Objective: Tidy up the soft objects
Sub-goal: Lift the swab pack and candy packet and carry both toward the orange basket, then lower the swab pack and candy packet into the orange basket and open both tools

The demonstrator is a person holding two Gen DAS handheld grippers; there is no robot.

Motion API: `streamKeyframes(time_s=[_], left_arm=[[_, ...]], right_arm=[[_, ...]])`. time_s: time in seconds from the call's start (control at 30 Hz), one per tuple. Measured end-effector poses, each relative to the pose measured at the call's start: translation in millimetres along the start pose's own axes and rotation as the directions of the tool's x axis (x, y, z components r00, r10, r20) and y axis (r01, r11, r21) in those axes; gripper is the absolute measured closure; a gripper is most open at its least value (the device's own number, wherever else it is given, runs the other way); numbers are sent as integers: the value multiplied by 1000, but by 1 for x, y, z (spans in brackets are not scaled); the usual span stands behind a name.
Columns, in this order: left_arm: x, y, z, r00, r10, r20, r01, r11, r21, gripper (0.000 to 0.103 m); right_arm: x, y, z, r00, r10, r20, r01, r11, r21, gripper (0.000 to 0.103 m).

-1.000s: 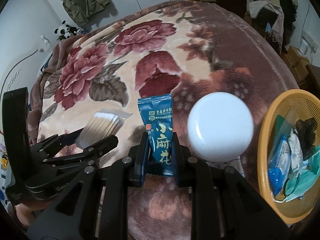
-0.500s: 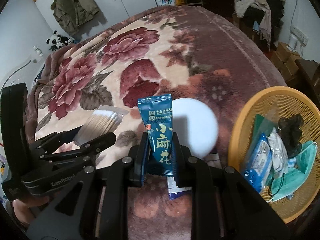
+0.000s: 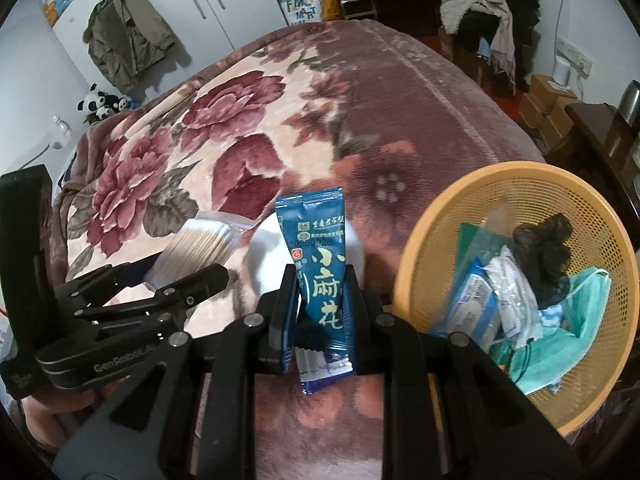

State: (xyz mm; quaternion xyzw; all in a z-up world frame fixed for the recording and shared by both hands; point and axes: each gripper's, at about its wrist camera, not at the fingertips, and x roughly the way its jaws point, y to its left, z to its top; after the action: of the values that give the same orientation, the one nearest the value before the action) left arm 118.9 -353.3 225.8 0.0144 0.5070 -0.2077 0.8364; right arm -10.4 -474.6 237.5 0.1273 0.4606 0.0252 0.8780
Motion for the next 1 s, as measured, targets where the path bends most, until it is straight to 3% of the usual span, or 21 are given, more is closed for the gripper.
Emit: streamKeyframes(time_s=[1.0], left_arm=[[21,-100,8,994,-102,-45,107,985,136,31]], right_arm=[[-33,-100,-17,994,-105,27,99,982,161,82]])
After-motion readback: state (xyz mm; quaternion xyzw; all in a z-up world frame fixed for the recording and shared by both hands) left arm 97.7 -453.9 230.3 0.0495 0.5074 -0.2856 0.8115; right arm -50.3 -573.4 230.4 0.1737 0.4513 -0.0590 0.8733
